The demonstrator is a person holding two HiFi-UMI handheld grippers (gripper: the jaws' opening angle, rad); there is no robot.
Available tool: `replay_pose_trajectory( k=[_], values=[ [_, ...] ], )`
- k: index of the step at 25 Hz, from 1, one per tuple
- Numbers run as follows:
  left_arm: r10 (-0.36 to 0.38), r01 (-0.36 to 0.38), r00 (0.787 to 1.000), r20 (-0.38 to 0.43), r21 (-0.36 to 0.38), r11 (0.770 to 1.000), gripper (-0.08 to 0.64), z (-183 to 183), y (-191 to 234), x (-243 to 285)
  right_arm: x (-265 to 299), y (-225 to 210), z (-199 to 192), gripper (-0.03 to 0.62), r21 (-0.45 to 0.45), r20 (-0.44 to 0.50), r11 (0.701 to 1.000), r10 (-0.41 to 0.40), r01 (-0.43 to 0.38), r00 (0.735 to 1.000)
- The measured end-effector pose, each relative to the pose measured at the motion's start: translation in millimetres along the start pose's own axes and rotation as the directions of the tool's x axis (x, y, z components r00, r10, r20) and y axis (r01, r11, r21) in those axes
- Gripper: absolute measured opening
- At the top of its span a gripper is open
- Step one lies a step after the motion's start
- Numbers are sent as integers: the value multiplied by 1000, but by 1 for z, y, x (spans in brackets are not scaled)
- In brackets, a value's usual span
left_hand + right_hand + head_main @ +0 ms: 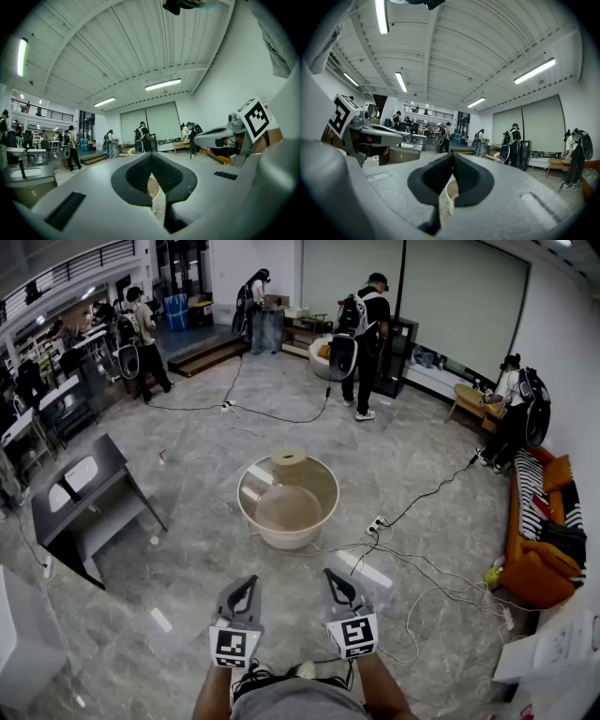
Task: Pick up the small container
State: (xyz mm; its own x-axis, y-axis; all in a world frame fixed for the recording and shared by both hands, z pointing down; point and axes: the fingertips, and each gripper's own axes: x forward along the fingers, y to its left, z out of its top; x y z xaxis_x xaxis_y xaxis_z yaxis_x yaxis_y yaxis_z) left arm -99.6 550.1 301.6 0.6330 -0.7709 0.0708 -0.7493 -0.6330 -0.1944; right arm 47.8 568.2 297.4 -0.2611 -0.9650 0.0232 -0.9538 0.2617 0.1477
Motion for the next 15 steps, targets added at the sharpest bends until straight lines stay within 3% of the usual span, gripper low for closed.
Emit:
replay_pose_trajectory(
  k=[15],
  values=[
    [11,-11,1000,-21,-1,1000,17,-7,-11,30,16,-20,-11,0,17,-5,999,31,-31,999]
  ],
)
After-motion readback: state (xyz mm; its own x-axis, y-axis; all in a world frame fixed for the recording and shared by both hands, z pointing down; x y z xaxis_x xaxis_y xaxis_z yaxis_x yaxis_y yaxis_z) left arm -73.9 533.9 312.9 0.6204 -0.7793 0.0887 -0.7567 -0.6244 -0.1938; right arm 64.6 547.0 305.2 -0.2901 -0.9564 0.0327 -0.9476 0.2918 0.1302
